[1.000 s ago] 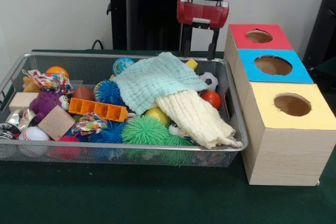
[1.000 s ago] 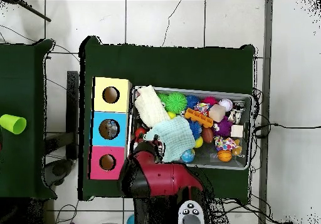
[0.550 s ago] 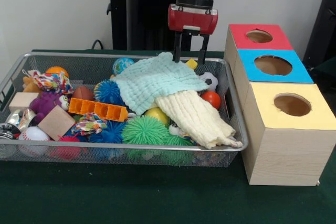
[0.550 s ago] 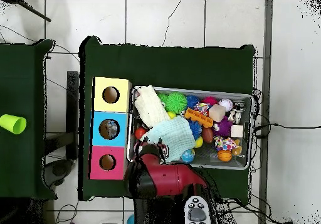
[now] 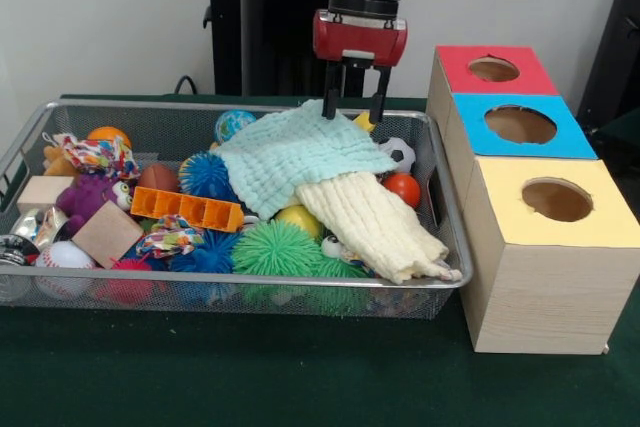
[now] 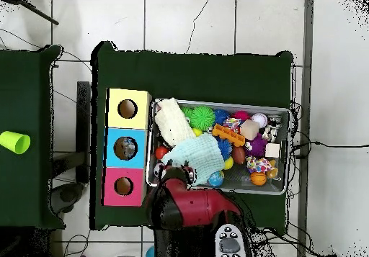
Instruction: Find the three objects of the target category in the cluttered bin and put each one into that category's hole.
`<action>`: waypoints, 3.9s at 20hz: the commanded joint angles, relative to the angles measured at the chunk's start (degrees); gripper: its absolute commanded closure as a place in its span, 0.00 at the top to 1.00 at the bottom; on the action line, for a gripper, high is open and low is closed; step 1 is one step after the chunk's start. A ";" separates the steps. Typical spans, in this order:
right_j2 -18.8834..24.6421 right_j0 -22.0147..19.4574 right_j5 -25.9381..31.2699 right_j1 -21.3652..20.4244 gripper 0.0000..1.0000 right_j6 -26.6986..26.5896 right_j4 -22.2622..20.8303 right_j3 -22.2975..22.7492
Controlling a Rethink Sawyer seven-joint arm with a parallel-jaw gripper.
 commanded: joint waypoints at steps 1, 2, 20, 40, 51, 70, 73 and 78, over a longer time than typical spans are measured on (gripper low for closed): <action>5.27 -3.83 -5.38 2.56 1.00 6.02 -4.27 0.88; 5.48 -4.24 -5.41 2.58 1.00 5.99 -4.63 0.90; 1.89 -2.38 -8.50 6.34 1.00 6.98 -5.44 -1.54; -2.44 0.27 -15.50 15.97 1.00 6.26 -3.36 -6.89; 0.53 -1.94 -10.21 10.38 1.00 5.21 -5.78 -3.97; 13.08 -14.91 4.12 -4.83 0.00 -0.12 -11.86 2.62; 15.14 -17.44 7.14 -7.35 0.00 -1.74 -12.24 3.43; 19.77 -21.91 12.02 -10.96 0.00 -4.38 -11.92 4.85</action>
